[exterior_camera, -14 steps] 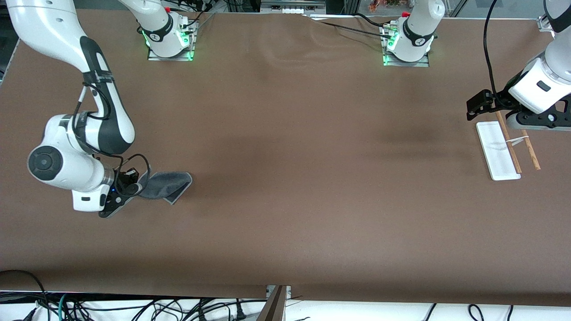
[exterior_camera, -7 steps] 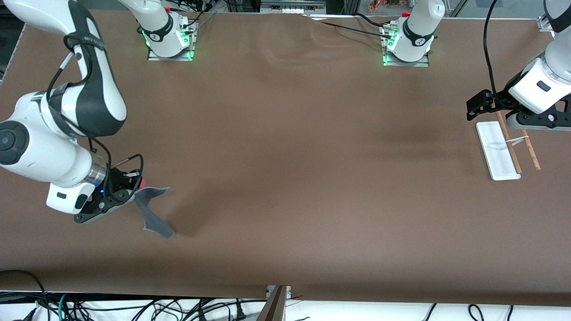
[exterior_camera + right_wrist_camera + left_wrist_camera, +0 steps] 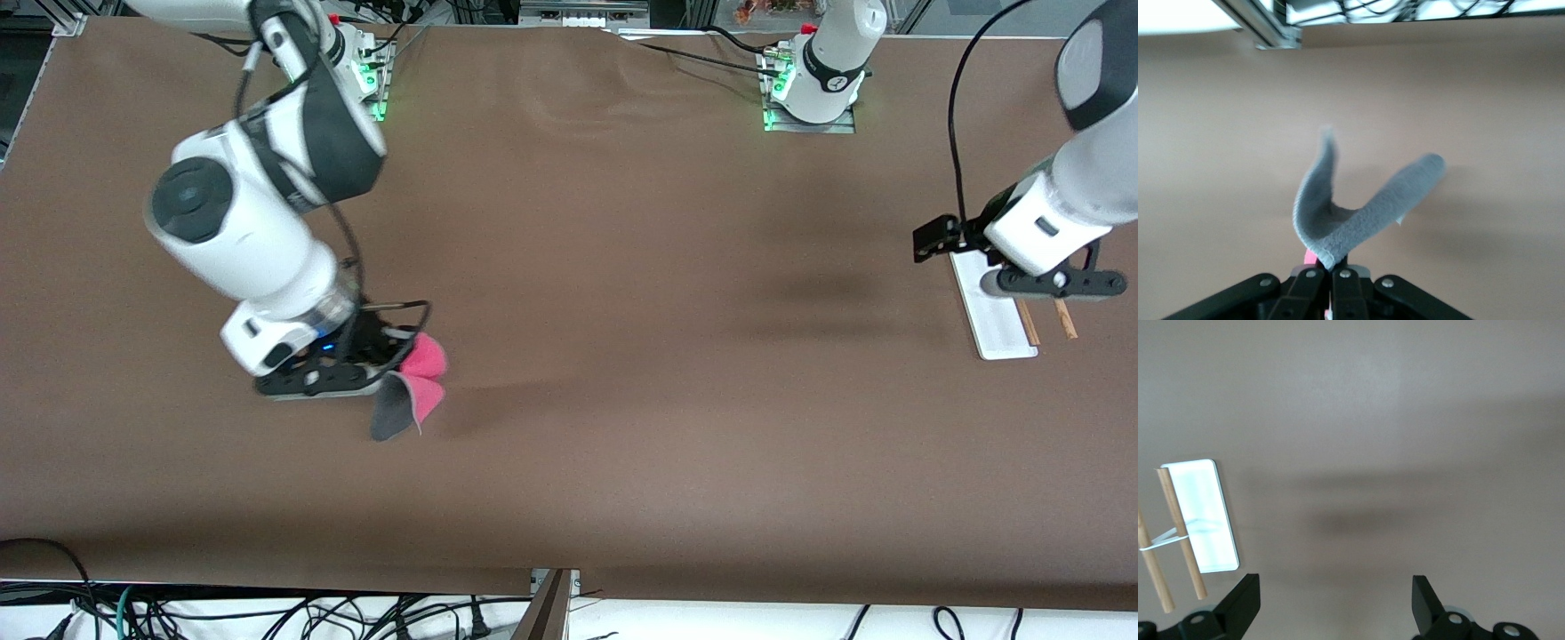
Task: Pass towel and hang on rack
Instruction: 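Lift the towel with the right gripper toward the table middle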
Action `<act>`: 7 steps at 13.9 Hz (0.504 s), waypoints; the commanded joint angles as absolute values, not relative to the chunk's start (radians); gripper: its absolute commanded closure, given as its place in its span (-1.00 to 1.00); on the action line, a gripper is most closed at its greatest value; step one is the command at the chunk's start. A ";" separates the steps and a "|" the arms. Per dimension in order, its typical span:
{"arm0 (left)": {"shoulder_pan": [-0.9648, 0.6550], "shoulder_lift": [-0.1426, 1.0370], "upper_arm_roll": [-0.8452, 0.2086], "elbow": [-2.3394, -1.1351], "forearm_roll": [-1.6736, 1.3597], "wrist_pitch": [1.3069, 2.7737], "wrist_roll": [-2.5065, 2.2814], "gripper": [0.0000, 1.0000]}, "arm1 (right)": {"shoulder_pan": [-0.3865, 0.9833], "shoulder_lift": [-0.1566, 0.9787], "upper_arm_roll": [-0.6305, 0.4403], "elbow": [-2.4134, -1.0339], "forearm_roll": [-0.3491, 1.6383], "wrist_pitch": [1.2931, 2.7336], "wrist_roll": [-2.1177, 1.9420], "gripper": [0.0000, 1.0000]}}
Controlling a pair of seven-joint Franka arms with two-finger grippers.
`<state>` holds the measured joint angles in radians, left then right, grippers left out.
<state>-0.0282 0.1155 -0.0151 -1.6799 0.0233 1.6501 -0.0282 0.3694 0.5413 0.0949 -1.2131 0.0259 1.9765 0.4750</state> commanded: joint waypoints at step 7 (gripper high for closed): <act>0.008 0.184 -0.012 -1.631 -0.011 1.634 0.243 -1.00 | 0.610 0.603 0.087 -1.180 0.035 2.184 0.974 1.00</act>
